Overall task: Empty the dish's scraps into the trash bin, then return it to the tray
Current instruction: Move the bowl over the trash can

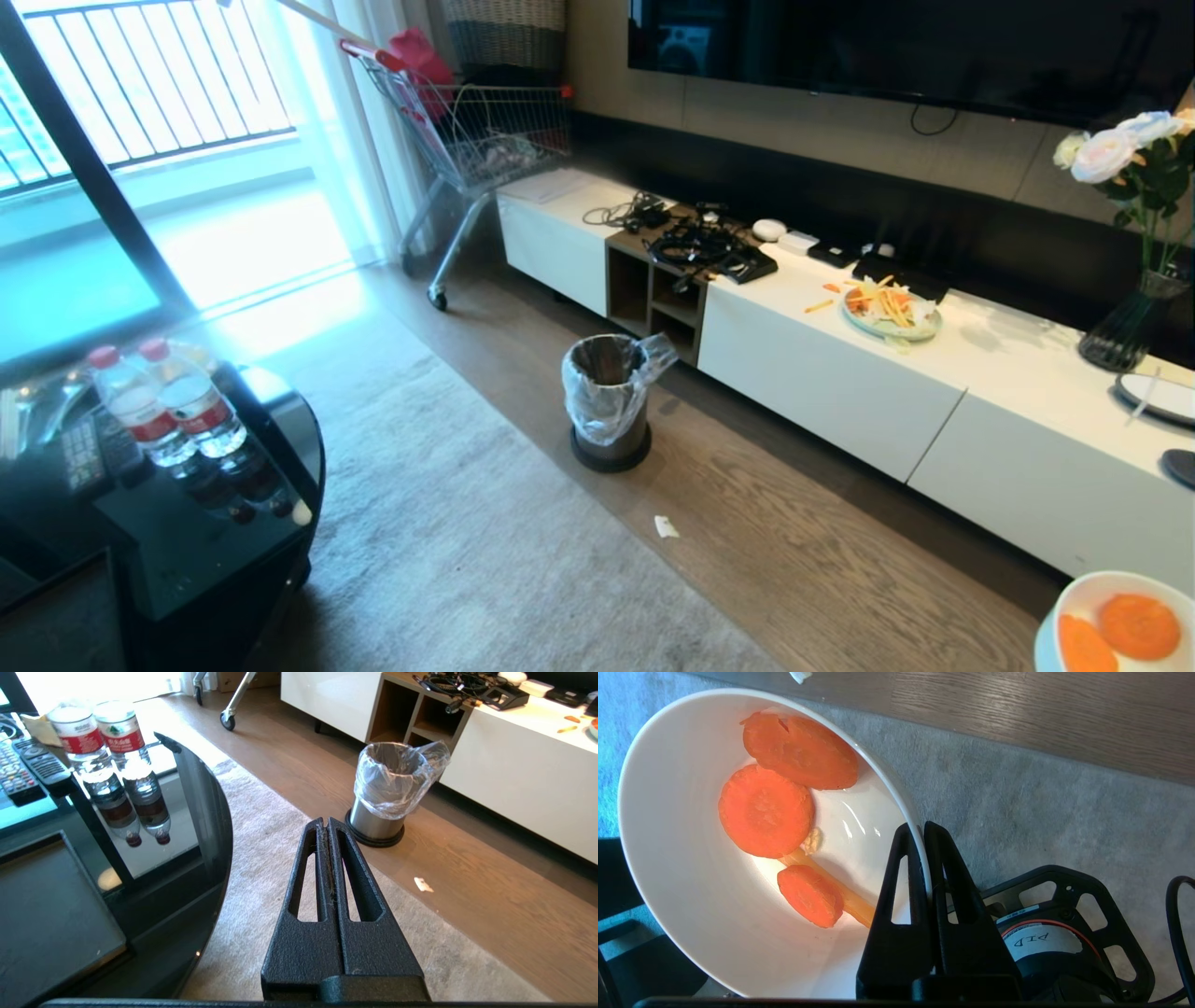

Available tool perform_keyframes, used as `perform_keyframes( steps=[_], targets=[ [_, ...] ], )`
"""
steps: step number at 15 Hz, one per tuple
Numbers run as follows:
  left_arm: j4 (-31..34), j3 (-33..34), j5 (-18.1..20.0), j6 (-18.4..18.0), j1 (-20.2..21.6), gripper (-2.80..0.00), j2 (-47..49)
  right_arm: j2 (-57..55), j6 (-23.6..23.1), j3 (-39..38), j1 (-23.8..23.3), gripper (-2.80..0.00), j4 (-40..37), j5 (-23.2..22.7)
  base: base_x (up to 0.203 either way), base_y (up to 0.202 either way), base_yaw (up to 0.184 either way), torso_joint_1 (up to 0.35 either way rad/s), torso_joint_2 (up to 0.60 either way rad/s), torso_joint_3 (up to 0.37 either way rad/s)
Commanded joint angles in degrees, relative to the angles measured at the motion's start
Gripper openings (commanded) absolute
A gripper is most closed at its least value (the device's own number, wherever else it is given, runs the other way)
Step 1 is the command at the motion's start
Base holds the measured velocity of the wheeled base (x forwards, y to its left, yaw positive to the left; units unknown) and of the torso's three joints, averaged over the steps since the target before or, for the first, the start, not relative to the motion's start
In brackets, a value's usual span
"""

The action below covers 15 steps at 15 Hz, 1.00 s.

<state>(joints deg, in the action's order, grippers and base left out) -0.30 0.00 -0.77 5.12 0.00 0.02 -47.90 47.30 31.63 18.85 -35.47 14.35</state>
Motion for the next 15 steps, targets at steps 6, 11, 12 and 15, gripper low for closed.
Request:
perform_keyframes(
  steps=[6,11,12,15],
  targets=[
    [0.0,0.0,0.0,0.0,0.0,-2.8,0.0,-0.1,0.2,0.2,0.0,-2.8,-0.2,0.2,0.187,0.0,0.002,0.001,0.0,-0.001],
    [0.0,0.0,0.0,0.0,0.0,-2.8,0.0,-0.2,0.2,0.2,0.0,-2.8,0.0,0.1,0.188,0.0,0.0,0.003,0.0,0.002],
    [0.0,0.0,0.0,0.0,0.0,-2.8,0.1,-0.1,0.2,0.1,0.0,-2.8,0.0,0.1,0.164,0.0,0.003,0.002,0.0,0.006],
    [0.0,0.0,0.0,0.1,0.0,-2.8,0.0,-0.1,0.2,0.1,0.1,-2.8,0.0,0.1,0.029,0.0,0.0,0.002,0.0,-0.001]
  ],
)
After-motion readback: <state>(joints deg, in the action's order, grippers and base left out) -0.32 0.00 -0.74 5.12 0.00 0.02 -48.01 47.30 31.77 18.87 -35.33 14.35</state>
